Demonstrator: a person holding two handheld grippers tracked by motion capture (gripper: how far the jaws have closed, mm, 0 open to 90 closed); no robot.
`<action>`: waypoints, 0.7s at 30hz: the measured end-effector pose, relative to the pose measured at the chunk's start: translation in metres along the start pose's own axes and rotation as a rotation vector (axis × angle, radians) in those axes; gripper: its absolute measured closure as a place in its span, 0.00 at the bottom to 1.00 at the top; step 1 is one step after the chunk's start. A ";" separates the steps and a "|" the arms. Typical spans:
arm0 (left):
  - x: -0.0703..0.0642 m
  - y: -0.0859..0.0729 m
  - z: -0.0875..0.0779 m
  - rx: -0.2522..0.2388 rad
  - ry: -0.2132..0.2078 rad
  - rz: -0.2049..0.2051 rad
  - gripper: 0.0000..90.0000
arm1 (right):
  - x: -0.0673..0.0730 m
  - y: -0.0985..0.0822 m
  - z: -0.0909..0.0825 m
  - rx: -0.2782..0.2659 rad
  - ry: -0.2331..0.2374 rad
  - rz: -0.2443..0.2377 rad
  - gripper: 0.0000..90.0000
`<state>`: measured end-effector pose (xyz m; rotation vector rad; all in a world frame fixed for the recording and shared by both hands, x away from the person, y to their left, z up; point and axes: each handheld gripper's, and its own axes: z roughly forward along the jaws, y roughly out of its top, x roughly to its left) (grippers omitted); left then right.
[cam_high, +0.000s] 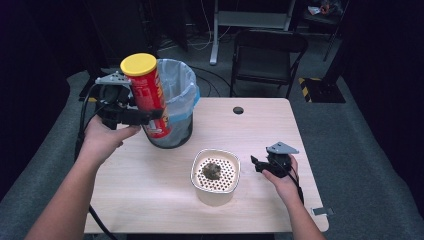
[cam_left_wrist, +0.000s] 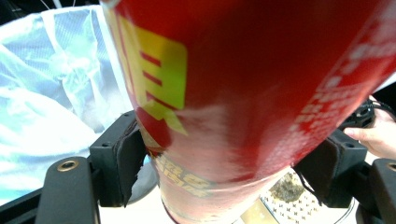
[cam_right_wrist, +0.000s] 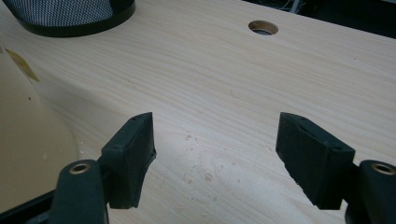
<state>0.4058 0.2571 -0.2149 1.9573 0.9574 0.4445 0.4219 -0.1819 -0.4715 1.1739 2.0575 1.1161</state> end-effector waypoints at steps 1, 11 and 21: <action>0.000 0.003 0.000 0.001 0.006 0.005 0.26 | 0.000 0.000 0.000 0.000 0.000 0.001 0.31; 0.006 0.030 0.004 -0.005 0.025 0.011 0.26 | -0.001 0.000 0.000 0.003 0.000 0.008 0.31; 0.022 0.056 0.016 -0.017 0.072 -0.021 0.26 | -0.001 -0.001 0.000 0.006 0.000 0.011 0.31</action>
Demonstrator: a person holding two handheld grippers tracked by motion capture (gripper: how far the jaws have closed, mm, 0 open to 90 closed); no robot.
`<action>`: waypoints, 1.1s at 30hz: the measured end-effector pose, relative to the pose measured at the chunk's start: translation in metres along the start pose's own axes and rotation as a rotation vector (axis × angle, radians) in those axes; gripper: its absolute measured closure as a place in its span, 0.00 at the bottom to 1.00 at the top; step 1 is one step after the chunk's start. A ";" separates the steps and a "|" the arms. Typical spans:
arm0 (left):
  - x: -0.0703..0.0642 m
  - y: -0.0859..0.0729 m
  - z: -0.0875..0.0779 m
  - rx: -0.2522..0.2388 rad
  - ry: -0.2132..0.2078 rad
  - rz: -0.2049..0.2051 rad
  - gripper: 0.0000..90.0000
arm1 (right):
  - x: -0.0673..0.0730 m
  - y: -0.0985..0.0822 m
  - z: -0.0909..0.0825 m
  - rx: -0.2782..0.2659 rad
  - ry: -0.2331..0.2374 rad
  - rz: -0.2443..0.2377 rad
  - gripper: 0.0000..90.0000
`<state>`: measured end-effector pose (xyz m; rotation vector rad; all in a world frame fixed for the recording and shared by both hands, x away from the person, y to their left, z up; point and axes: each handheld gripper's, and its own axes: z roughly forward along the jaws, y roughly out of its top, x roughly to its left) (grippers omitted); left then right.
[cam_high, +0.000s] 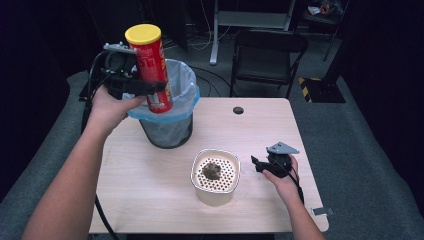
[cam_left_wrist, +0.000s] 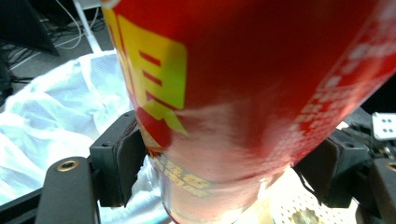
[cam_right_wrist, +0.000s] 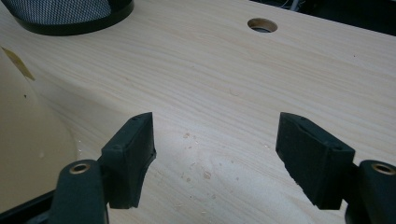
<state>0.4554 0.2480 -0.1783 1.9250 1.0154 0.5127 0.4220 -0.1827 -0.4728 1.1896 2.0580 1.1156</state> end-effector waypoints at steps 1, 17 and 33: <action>0.002 0.003 0.001 0.000 0.007 -0.004 0.26 | 0.000 0.000 0.000 0.000 0.000 0.000 0.31; 0.041 0.020 0.042 -0.023 0.151 -0.111 0.26 | 0.002 -0.001 0.002 0.001 0.011 -0.014 0.31; 0.063 -0.004 0.087 -0.007 0.239 -0.202 0.26 | 0.006 -0.002 0.006 0.013 0.018 -0.020 0.31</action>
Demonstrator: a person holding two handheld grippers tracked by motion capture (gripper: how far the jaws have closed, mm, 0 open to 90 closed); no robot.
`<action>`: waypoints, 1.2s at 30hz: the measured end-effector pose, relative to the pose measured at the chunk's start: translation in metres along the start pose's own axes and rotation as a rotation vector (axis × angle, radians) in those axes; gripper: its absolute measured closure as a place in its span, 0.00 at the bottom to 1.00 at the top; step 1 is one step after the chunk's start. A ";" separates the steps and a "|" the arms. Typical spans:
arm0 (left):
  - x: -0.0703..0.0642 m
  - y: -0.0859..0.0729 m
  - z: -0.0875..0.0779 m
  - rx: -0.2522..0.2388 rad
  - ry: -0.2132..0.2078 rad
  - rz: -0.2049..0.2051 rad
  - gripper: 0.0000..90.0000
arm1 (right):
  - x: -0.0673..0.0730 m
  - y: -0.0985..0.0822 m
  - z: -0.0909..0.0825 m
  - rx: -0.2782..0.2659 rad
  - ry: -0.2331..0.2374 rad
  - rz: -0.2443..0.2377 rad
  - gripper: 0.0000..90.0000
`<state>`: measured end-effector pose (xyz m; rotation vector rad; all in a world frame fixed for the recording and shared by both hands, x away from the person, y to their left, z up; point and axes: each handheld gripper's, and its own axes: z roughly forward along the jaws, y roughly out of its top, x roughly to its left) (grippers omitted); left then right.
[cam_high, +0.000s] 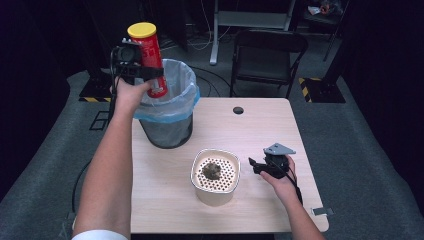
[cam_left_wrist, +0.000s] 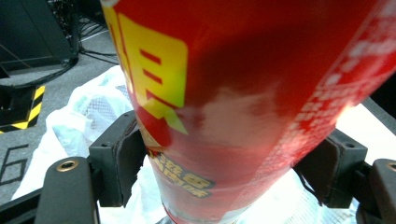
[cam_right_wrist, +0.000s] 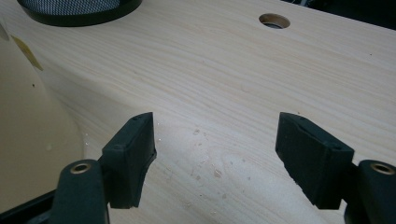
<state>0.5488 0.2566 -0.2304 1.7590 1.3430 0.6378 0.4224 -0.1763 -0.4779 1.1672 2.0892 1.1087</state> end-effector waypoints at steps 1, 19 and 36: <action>0.000 -0.001 0.002 0.003 0.005 -0.003 0.26 | 0.000 0.000 0.000 -0.001 0.001 0.001 0.31; 0.023 -0.022 0.001 0.088 0.063 -0.048 0.16 | 0.000 -0.001 0.001 0.004 0.000 -0.015 0.31; -0.001 -0.036 -0.054 0.054 -0.156 0.142 0.36 | 0.001 -0.001 0.001 0.007 -0.010 -0.016 0.31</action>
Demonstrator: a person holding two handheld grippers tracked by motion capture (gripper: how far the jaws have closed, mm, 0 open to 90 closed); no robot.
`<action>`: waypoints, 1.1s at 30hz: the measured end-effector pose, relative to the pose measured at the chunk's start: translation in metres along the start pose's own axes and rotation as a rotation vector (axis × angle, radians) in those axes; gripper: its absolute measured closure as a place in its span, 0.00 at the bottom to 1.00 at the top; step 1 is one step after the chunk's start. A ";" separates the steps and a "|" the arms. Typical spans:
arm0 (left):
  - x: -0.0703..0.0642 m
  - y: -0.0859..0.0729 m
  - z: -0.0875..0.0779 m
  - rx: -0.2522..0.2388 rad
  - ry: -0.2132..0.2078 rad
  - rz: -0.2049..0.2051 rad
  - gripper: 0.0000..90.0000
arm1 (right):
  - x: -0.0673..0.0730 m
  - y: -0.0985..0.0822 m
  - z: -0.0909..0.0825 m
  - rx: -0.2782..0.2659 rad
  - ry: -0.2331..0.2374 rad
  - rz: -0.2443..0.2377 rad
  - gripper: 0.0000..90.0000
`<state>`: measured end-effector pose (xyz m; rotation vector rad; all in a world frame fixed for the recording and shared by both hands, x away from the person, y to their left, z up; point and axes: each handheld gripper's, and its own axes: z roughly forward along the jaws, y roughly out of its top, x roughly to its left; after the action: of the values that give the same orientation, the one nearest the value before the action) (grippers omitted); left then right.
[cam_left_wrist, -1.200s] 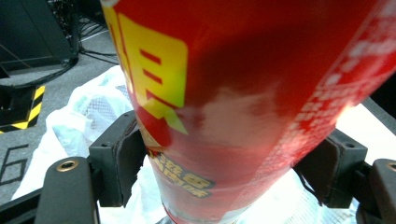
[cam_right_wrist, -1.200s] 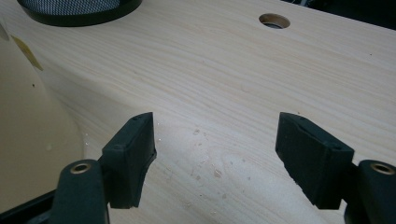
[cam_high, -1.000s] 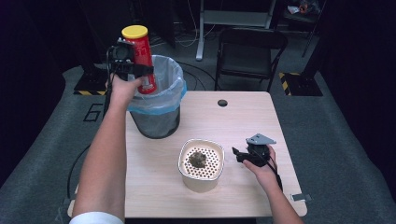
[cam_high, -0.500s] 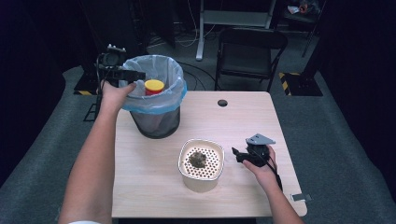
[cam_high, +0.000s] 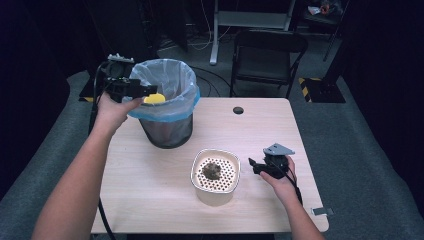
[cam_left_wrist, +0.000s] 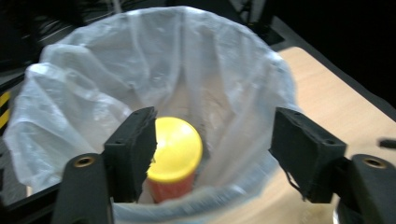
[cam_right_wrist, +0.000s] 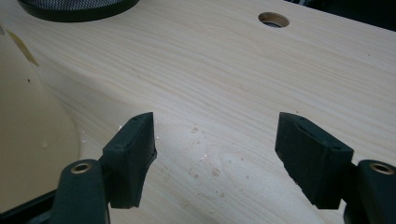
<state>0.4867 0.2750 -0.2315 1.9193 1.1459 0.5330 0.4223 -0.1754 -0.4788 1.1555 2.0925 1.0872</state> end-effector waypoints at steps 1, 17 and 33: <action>-0.002 -0.002 -0.003 0.000 -0.010 0.011 0.38 | 0.000 0.000 0.000 0.001 0.003 -0.001 0.32; -0.027 -0.043 -0.031 -0.061 -0.153 0.089 0.44 | 0.000 0.000 0.000 0.004 0.000 -0.010 0.32; -0.034 -0.096 -0.033 -0.050 -0.190 0.088 0.44 | 0.002 0.000 0.001 0.000 -0.002 -0.012 0.32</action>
<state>0.3968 0.2836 -0.2888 1.9379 0.9227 0.4119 0.4219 -0.1736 -0.4792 1.1421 2.0950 1.0806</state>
